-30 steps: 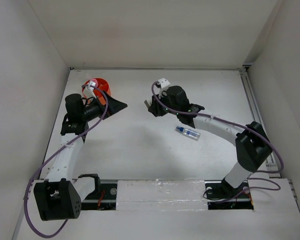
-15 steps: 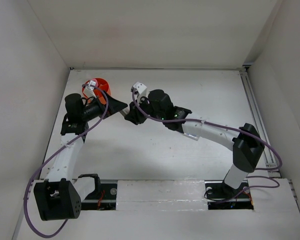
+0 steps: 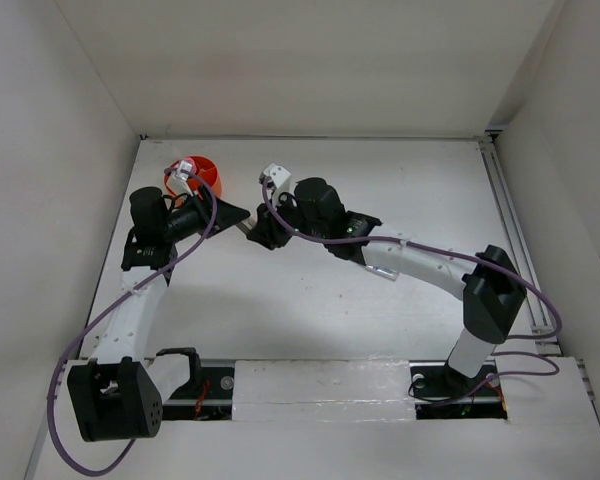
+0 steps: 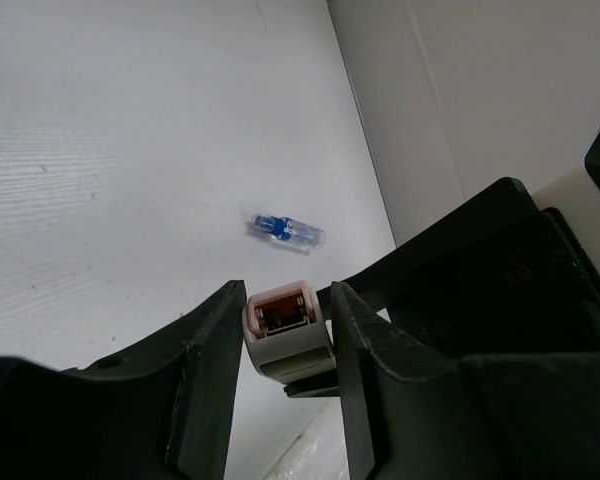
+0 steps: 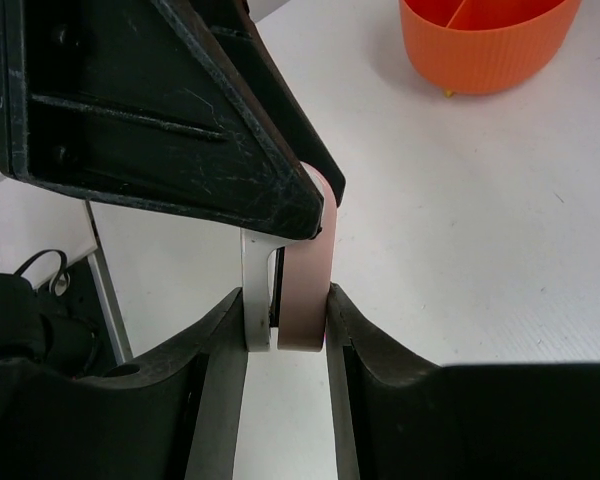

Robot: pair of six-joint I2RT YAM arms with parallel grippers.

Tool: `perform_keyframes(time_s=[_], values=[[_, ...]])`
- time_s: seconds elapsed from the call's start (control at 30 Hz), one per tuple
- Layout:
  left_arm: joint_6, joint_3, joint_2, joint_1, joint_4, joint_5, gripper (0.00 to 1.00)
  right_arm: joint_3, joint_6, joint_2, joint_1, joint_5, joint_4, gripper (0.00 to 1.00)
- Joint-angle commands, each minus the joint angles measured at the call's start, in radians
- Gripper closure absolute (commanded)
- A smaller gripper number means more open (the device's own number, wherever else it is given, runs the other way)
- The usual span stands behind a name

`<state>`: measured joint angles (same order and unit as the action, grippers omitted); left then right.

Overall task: Sort the stationery into containers
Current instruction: Pass the stationery from the right arm to the left

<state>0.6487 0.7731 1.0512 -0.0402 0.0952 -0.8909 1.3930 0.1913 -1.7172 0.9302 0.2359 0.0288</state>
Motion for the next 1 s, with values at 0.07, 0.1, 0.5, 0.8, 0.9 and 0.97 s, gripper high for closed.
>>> perform_keyframes(time_s=[0.07, 0.1, 0.5, 0.8, 0.9, 0.97], values=[[-0.003, 0.017, -0.016, 0.000, 0.046, -0.029, 0.76, 0.055, 0.007, -0.001, 0.009, 0.100, 0.097, 1.00], [-0.003, 0.017, -0.016, 0.000, 0.046, -0.029, 0.84, 0.046, 0.007, -0.001, 0.009, 0.100, 0.097, 1.00], [-0.012, 0.069, -0.025, 0.000, 0.003, 0.004, 1.00, 0.046, 0.046, -0.032, -0.022, 0.075, 0.138, 0.89], [-0.003, 0.090, -0.034, 0.000, -0.006, 0.064, 1.00, 0.015, 0.046, -0.022, -0.051, 0.085, 0.158, 0.20], [-0.012, 0.100, -0.034, 0.000, -0.006, 0.089, 1.00, -0.005, 0.056, -0.012, -0.062, 0.085, 0.158, 0.17], [-0.023, 0.112, -0.034, 0.000, -0.040, 0.131, 1.00, -0.020, 0.056, -0.001, -0.073, 0.085, 0.158, 0.15]])
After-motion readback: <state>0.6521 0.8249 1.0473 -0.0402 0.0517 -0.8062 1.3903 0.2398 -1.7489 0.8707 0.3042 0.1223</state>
